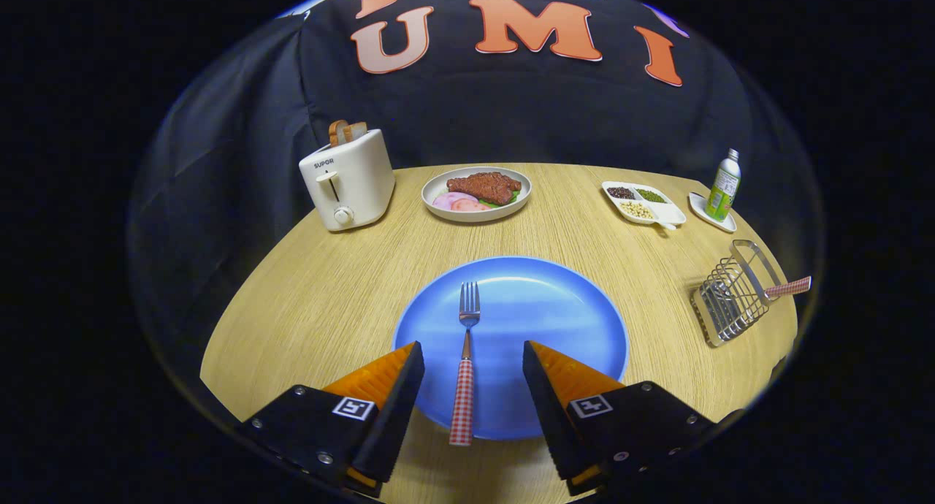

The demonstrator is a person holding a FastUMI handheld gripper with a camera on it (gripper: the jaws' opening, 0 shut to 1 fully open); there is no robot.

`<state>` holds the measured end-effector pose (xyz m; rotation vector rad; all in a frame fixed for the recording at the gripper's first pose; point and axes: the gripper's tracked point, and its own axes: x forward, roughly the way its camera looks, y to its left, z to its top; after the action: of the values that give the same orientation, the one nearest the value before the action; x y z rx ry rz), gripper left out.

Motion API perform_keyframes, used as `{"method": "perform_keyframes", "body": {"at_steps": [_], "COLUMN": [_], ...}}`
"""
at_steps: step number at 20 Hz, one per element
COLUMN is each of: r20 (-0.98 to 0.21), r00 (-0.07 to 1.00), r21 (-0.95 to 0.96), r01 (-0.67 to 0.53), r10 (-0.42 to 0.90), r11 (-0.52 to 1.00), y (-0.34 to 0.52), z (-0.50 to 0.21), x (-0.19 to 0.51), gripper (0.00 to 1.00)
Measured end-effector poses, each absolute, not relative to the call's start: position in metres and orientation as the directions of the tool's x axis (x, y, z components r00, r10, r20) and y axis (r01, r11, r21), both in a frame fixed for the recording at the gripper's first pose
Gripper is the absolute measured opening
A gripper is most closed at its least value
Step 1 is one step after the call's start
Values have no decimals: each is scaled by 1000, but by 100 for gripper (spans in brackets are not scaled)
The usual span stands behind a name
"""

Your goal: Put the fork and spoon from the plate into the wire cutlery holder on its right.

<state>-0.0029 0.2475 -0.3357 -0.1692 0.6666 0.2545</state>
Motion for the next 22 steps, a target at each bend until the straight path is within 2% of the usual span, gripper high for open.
{"method": "perform_keyframes", "body": {"at_steps": [4,7,10,12,16,22], "r20": [-650,-655,-663,-663,-665,-660], "r00": [738,732,729,733,733,734], "r21": [-83,-77,-84,-87,-80,-62], "r01": [-304,-310,-298,-278,-264,-269], "r10": [180,186,170,152,146,163], "r11": [949,948,951,957,961,961], "y": [249,254,250,246,242,231], "z": [-350,-356,-361,-361,-357,-327], "x": [-3,-5,-4,-1,0,3], "gripper": [62,51,27,16,7,6]}}
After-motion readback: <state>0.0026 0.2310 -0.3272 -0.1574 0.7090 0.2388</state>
